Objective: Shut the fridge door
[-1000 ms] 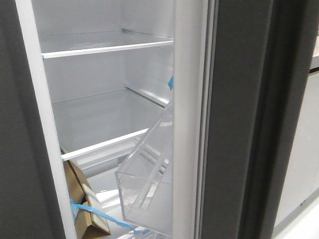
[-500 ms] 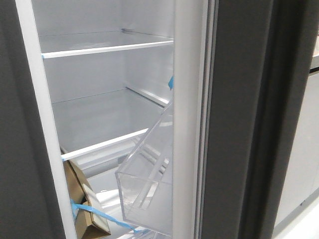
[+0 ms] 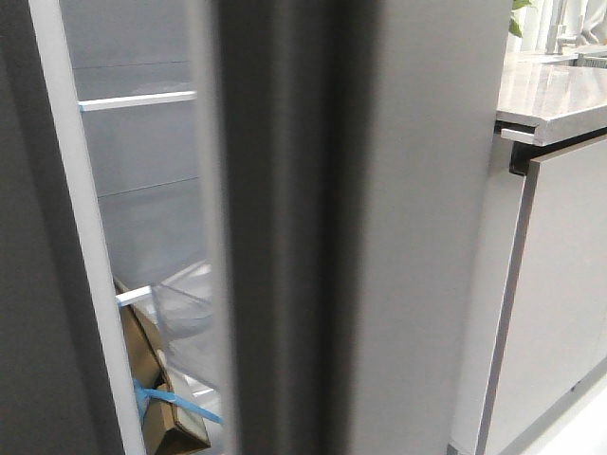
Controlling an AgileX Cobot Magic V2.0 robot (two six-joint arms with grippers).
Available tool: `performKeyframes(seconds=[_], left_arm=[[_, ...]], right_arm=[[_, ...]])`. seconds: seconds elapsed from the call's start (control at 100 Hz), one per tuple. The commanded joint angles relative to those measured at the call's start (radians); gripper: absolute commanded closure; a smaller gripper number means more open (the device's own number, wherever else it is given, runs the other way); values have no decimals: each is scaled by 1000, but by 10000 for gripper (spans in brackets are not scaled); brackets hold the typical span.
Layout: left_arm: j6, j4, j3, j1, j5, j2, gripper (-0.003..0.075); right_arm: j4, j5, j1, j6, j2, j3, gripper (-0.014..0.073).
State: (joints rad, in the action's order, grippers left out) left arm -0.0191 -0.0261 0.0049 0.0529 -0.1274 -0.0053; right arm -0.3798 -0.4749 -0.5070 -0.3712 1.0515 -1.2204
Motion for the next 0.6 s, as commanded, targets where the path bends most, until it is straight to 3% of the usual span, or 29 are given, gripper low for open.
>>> performKeyframes(seconds=[0.0,0.59], left_arm=[[-4,-4,35,-3,-73,-10,740],[-4,-4,35,-3,-73,-10,740]], right_arm=[[-20,106,-25,-23,49,-84,638],[-19,154,-77,-59,565,-529,638]])
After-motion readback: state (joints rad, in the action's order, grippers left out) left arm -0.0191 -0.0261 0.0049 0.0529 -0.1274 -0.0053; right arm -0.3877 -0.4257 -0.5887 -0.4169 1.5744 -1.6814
